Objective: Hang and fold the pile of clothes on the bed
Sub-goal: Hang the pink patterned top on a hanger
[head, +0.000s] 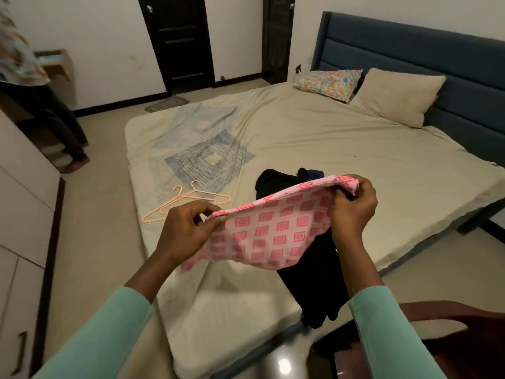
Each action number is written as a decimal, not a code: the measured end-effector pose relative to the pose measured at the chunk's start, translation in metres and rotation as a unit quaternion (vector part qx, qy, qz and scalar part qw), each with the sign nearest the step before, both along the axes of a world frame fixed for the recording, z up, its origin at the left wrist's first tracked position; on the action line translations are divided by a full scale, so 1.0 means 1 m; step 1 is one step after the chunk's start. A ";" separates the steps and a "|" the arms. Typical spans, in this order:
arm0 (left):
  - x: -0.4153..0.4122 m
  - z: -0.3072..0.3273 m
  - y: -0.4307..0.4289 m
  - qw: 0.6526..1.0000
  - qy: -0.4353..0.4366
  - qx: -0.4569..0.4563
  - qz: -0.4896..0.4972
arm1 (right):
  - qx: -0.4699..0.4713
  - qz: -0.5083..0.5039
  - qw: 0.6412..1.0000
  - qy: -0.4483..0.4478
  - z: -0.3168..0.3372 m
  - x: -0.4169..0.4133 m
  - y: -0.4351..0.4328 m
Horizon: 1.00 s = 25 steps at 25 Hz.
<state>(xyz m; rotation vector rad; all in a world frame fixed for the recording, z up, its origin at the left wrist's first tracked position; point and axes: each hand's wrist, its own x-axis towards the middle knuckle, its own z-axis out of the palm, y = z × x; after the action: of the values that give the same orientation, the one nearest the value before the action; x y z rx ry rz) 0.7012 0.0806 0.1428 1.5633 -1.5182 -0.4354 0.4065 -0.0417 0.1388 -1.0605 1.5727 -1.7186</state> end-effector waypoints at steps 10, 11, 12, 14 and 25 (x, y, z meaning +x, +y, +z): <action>-0.104 -0.065 0.057 0.972 0.151 0.167 -0.064 | -0.117 0.008 0.992 0.051 -0.007 -0.041 0.020; -0.101 -0.071 0.060 0.965 0.179 0.184 -0.057 | -0.121 0.032 0.990 0.070 -0.012 -0.033 0.018; -0.094 -0.077 0.062 0.956 0.204 0.204 -0.051 | -0.121 0.060 0.987 0.085 -0.017 -0.022 0.013; -0.069 -0.092 0.058 0.941 0.233 0.243 -0.036 | -0.107 0.122 0.981 0.106 -0.028 0.008 -0.007; 0.134 -0.312 -0.088 0.925 0.174 0.307 0.139 | -0.050 0.355 0.858 0.368 -0.235 0.246 -0.212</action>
<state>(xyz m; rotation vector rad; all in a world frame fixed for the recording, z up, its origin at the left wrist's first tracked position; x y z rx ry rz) 0.8351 -0.0076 -0.1688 2.0076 -0.9002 -1.0338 0.6526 -0.2535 -0.0959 -2.1942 1.1980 -0.9119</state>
